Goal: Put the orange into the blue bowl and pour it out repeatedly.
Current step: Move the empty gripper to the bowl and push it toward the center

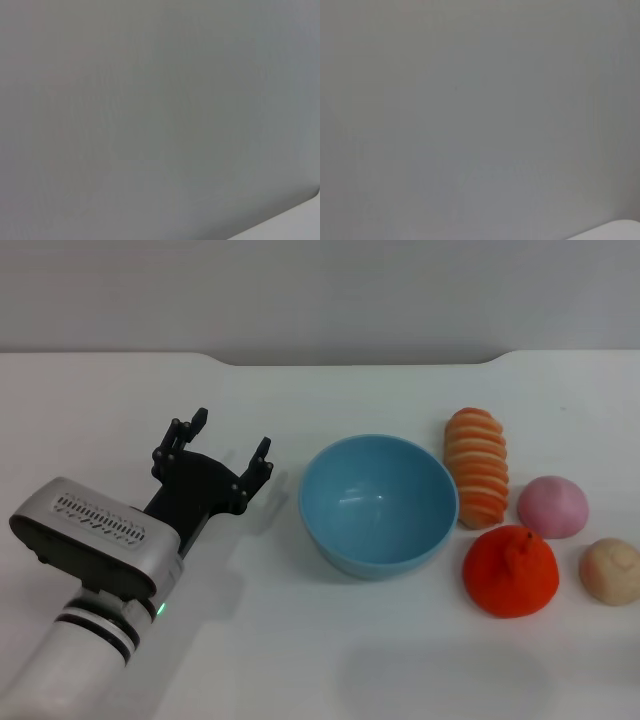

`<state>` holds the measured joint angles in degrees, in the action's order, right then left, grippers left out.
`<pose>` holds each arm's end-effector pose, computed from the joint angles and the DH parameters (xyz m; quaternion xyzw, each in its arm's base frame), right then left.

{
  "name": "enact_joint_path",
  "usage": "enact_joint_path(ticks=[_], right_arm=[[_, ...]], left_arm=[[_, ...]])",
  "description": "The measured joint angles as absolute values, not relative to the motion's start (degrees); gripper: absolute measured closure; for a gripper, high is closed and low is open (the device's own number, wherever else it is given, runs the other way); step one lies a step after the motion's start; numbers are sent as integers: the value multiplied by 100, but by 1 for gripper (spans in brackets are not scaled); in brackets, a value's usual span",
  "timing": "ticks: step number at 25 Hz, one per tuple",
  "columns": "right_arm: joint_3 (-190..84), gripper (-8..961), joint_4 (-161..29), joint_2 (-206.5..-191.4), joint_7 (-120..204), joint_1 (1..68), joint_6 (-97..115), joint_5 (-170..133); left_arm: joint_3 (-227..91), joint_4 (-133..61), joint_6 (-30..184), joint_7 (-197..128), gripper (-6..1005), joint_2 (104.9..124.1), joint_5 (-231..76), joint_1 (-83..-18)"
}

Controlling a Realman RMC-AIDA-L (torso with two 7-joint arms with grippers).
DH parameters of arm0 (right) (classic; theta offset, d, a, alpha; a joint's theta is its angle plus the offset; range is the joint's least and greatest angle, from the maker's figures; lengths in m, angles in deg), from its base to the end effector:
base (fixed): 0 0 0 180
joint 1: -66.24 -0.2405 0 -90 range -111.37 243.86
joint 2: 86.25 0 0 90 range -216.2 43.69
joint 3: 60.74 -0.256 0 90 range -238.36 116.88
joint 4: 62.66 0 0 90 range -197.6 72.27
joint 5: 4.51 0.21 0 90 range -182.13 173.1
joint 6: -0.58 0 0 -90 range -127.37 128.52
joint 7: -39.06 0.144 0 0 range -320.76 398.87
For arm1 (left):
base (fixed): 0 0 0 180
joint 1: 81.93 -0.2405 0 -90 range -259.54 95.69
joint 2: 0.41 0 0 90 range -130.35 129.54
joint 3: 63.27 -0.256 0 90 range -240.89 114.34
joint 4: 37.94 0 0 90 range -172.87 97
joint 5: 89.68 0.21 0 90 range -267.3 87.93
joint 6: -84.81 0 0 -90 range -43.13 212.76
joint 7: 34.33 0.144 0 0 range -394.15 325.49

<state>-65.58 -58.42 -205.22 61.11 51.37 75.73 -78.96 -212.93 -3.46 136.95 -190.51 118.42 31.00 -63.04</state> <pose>0.4073 0.2447 0.0223 -0.5412 0.3672 0.3264 0.6824 -0.2633 0.2950 -0.1063 -0.8072 -0.1483 -0.2101 0.5312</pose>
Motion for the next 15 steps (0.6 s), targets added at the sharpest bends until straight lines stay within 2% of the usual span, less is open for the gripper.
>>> enact_joint_path(ticks=[15], right_arm=[[-6601, 258, -5821, -20525, 6138, 5132, 7575, -7861]], left_arm=[[-21144, -76, 13577, -19308, 215, 11825, 2901, -6320]])
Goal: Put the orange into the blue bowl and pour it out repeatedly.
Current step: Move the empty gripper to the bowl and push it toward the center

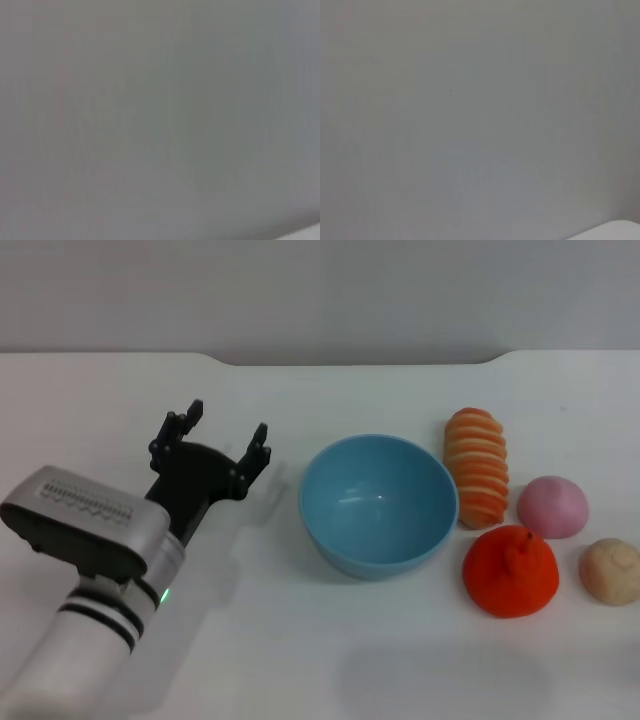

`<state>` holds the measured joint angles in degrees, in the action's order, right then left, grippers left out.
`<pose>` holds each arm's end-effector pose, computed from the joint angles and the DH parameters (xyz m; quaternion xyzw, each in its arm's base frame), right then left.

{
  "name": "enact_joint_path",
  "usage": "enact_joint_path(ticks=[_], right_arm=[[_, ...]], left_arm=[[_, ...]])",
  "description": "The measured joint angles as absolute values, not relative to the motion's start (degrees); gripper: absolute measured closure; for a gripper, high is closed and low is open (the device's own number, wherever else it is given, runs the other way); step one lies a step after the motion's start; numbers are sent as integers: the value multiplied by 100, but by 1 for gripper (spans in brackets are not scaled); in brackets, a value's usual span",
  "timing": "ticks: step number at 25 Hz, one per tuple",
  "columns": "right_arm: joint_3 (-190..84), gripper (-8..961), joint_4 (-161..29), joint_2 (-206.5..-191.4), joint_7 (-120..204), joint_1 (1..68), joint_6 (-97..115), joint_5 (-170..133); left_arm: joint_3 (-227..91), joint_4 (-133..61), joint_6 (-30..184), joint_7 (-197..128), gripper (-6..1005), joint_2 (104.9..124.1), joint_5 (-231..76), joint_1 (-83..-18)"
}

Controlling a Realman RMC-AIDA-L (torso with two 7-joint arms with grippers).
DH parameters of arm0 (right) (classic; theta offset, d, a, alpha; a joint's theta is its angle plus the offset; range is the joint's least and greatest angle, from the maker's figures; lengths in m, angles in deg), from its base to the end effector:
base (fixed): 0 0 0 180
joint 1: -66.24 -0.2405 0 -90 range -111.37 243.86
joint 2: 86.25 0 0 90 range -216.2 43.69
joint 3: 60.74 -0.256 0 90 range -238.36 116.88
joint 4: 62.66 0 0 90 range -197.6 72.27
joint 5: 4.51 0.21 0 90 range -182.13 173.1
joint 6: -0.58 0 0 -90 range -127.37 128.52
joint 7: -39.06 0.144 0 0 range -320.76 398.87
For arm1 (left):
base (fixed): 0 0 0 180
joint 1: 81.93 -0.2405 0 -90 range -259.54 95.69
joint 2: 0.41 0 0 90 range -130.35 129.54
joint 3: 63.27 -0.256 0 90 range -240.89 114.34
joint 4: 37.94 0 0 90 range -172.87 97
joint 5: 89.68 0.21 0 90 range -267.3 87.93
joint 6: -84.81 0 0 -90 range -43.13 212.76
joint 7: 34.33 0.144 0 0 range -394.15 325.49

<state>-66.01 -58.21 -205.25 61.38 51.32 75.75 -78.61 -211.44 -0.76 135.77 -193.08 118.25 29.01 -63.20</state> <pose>0.4075 0.2448 0.0228 -0.5346 0.3707 0.3300 0.6841 -0.2569 0.3002 -0.1036 -0.7901 -0.1922 -0.2365 0.5318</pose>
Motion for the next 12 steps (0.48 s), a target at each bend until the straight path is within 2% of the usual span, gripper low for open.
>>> enact_joint_path(ticks=[5, 9, 11, 12], right_arm=[[-6597, 258, -5811, -20525, 6130, 5126, 7586, -7861], [-6604, 258, -5821, -20525, 6127, 5150, 7589, -7857], [-6604, 258, -5826, -20526, 6126, 5152, 7591, -7857], [-6603, 258, -5828, -20526, 6126, 5148, 7591, -7857]], left_arm=[[-20834, 650, 13271, -19324, 215, 11667, 2897, -6353], [-20301, 1574, 12335, -19327, 216, 11406, 3058, -6403], [-20301, 1574, 12335, -19327, 216, 11406, 3058, -6403], [-19744, 2134, 11299, -19310, 216, 11317, 3235, -6430]])
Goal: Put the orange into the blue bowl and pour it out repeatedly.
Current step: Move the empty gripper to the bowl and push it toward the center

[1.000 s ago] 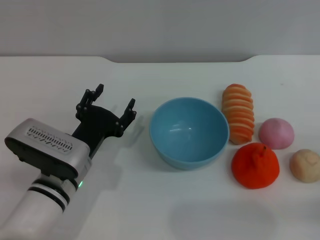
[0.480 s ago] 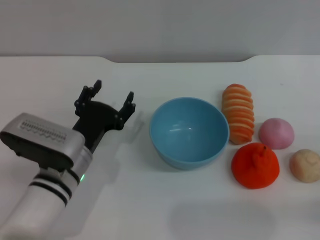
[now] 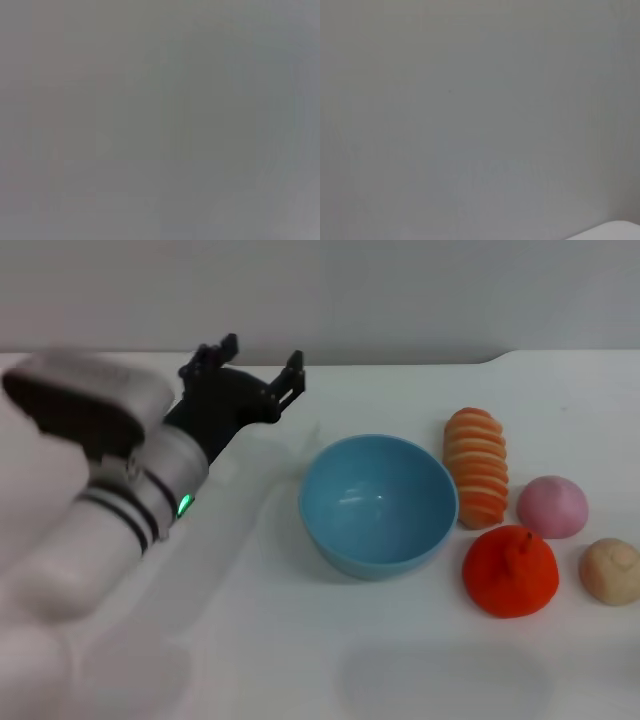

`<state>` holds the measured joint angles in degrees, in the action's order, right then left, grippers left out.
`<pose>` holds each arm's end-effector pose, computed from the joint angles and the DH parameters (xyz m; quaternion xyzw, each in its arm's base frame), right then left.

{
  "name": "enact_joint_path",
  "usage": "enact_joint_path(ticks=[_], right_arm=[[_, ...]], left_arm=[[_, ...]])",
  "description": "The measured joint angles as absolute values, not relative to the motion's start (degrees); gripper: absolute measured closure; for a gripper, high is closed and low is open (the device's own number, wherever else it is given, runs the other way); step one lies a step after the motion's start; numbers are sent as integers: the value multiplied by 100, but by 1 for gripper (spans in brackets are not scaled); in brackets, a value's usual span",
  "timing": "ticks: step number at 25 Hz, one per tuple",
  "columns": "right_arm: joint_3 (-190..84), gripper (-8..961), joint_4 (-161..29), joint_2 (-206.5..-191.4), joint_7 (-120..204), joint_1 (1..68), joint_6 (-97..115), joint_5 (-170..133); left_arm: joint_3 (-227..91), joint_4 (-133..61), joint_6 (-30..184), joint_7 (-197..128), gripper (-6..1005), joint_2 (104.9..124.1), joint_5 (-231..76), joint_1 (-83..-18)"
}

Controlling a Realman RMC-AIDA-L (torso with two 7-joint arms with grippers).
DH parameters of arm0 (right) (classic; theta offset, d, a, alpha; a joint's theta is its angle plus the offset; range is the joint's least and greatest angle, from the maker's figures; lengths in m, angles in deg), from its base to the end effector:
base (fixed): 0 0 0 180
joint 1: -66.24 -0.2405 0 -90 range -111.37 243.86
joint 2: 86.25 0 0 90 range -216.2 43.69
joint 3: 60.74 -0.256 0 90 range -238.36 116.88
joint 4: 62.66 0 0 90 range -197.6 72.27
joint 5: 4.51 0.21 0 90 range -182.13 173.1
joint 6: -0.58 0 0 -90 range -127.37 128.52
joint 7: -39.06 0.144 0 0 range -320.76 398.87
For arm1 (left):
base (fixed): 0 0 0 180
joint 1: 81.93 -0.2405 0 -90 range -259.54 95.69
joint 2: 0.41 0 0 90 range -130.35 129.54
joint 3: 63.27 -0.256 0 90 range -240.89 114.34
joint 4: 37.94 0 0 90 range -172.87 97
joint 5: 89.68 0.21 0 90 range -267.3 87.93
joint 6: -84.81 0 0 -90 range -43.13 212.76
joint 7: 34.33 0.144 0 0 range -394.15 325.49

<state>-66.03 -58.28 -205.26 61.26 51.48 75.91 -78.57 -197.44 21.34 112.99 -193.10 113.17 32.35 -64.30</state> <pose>0.4081 0.2436 0.0234 -0.5340 0.3695 0.3289 0.6856 -0.2017 0.3381 -0.0772 -0.7968 -0.2515 -0.2742 0.4760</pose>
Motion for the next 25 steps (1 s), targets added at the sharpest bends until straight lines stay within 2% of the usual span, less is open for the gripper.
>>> enact_joint_path(ticks=[2, 4, 5, 8, 10, 15, 25], right_arm=[[-6604, 258, -5831, -20526, 6125, 5140, 7592, -7857], [-6603, 258, -5833, -20526, 6125, 5127, 7592, -7857], [-6600, 258, -5833, -20526, 6126, 5118, 7596, -7857], [-6594, 258, -5848, -20525, 6127, 5079, 7628, -7858], [-6597, 258, -5853, -20525, 6127, 5050, 7630, -7856], [-6602, 258, -5900, -20523, 6126, 4983, 7626, -7854], [-6602, 259, -5926, -20511, 6123, 4943, 7593, -7850]], left_arm=[[-18876, 2794, 9677, -19274, 216, 11261, 3449, -6451], [-18078, 3221, 8159, -19162, 216, 11303, 3592, -6420], [-17726, 3377, 7549, -19081, 216, 11347, 3633, -6394], [-16325, 3766, 5438, -18495, 217, 11643, 3634, -6255], [-15605, 3901, 4466, -18208, 217, 11745, 3558, -6113], [-14201, 3876, 2498, -18059, 217, 11720, 3360, -5590], [-14231, 3288, 2201, -18062, 218, 11753, 3131, -5513]])
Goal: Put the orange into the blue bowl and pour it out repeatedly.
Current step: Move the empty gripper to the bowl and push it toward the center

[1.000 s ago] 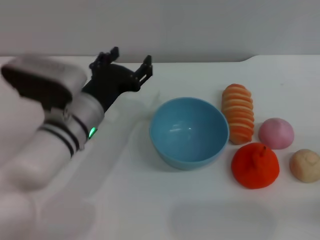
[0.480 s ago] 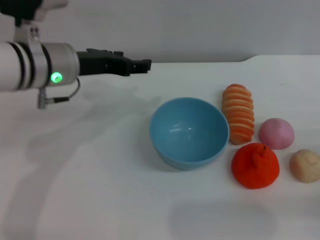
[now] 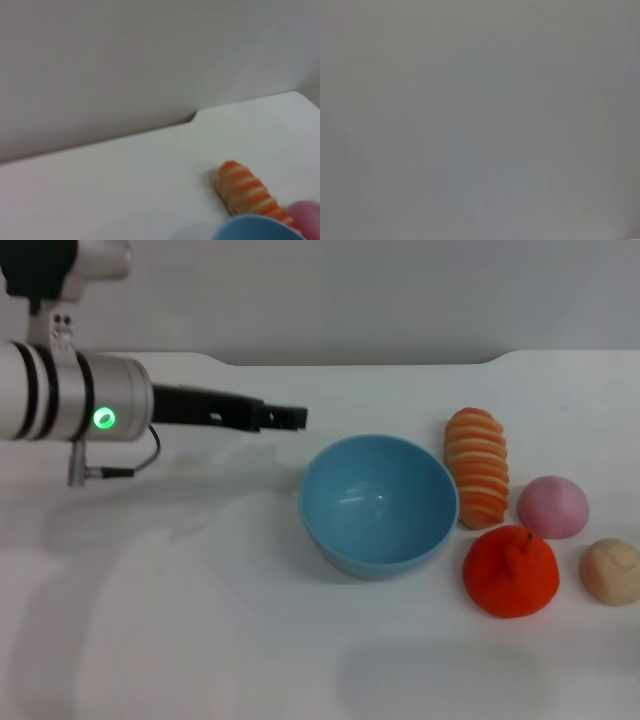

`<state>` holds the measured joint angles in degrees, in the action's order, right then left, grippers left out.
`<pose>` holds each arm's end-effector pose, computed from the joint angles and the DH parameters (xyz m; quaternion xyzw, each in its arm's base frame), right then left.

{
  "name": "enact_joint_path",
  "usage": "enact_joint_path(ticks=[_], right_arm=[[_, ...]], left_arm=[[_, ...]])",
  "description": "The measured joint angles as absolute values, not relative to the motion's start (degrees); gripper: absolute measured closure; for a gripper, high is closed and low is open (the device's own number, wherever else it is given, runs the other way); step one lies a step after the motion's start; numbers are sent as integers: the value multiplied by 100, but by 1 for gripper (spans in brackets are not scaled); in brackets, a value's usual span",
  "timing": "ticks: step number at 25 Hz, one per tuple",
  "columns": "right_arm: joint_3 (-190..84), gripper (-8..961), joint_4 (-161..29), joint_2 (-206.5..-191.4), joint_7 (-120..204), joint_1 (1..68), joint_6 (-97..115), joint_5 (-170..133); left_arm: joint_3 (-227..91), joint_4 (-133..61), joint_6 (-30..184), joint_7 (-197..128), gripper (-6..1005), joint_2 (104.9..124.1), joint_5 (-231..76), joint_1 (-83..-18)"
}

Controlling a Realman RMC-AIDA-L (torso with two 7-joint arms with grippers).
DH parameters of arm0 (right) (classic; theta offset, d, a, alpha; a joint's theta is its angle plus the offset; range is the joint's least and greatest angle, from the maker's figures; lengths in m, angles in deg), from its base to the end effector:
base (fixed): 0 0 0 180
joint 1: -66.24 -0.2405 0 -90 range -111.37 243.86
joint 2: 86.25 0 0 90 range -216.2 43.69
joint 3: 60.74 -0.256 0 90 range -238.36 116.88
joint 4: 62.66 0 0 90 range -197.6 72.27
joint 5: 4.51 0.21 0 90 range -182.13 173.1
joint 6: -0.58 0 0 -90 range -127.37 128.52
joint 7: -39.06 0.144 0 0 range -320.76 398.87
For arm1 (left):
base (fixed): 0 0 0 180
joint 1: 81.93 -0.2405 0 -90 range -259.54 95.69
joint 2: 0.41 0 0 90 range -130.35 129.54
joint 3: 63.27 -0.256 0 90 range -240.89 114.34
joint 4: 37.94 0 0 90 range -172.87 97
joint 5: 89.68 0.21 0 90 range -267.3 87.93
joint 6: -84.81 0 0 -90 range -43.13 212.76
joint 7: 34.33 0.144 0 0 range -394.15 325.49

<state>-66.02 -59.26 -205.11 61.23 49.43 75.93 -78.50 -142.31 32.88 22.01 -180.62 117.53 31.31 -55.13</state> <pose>0.4015 0.2583 0.0286 -0.5415 0.3528 0.3364 0.6850 -0.1812 0.3776 -0.0062 -0.8760 -0.4197 -0.1123 0.2094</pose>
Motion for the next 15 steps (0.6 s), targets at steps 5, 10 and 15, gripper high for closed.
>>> enact_joint_path(ticks=[5, 10, 15], right_arm=[[-6602, 259, -5935, -20508, 6119, 4947, 7584, -7850], [-6601, 259, -5941, -20508, 6113, 4947, 7454, -7850], [-6601, 259, -5942, -20508, 6111, 4963, 7427, -7850]], left_arm=[[-14551, 2935, 2405, -18011, 217, 11768, 2909, -5508], [-15200, 2905, 2867, -18001, 217, 11765, 2822, -5592], [-15491, 2708, 3290, -17879, 217, 11760, 2870, -5584]])
